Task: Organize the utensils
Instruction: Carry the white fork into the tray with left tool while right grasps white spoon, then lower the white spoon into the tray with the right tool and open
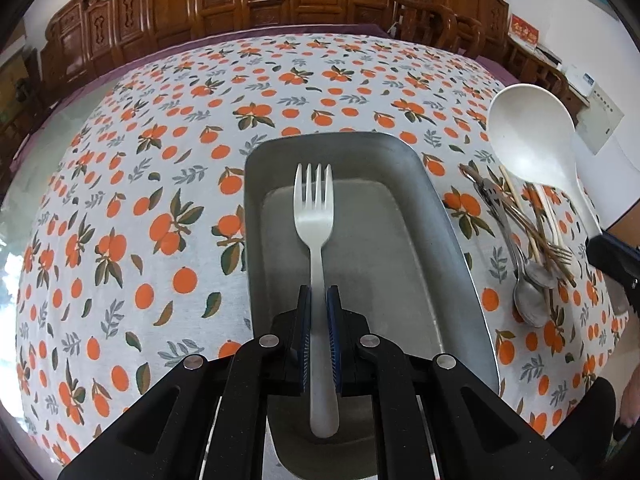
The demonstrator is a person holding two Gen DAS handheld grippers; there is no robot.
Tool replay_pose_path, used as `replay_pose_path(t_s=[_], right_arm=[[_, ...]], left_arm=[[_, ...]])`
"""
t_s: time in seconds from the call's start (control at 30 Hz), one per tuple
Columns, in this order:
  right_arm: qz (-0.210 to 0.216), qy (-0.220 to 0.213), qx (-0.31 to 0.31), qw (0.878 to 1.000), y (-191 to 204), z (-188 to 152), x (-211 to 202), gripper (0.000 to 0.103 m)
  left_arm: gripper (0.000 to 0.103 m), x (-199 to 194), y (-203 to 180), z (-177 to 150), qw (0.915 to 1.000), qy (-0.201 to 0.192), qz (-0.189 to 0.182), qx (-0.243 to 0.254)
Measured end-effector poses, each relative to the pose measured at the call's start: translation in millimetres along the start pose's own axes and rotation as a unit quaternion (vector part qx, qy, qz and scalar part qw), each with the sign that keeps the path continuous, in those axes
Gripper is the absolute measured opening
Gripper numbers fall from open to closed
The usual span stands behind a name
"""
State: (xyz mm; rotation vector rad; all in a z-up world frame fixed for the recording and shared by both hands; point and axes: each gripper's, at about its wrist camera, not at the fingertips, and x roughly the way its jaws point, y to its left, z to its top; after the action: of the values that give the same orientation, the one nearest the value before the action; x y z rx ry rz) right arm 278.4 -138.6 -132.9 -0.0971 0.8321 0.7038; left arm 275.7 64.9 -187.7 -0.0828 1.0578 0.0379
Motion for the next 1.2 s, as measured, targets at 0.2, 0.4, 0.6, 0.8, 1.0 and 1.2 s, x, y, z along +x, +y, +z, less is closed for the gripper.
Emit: replay_pose_path(t_s=[0.2, 0.4, 0.6, 0.8, 1.0, 1.2], right_arm=[[0.012, 0.005, 0.0, 1.0, 17.1, 2.5, 10.6, 0.005], [0.032, 0.009, 0.005, 0.999, 38.7, 8.1, 26.5, 0.005], [0.044, 0.025, 0.015, 0.999, 61.7, 12.6, 54.9, 0.005], [0.048, 0.046, 0.035, 0.997, 68.6, 14.3, 85.4, 0.005], [0.05, 0.063, 0.043, 0.996, 76.1, 11.3, 109.3, 0.005], [0.057, 0.066, 0.038, 0.996, 80.1, 6.5, 114.0, 0.01]], left_arm=[[0.007, -13.5, 5.3, -3.0, 0.9999, -0.015, -0.005, -0.004], [0.007, -38.3, 16.9, -7.4, 0.9991, -0.04, -0.008, -0.007], [0.007, -56.6, 29.1, -12.4, 0.9984, -0.055, -0.007, -0.009], [0.007, -70.3, 43.7, -16.1, 0.9978, -0.064, -0.002, -0.014], [0.007, -81.1, 54.7, -18.4, 0.9975, -0.068, 0.001, -0.016], [0.007, -86.5, 53.6, -19.2, 0.9974, -0.072, 0.001, -0.013]])
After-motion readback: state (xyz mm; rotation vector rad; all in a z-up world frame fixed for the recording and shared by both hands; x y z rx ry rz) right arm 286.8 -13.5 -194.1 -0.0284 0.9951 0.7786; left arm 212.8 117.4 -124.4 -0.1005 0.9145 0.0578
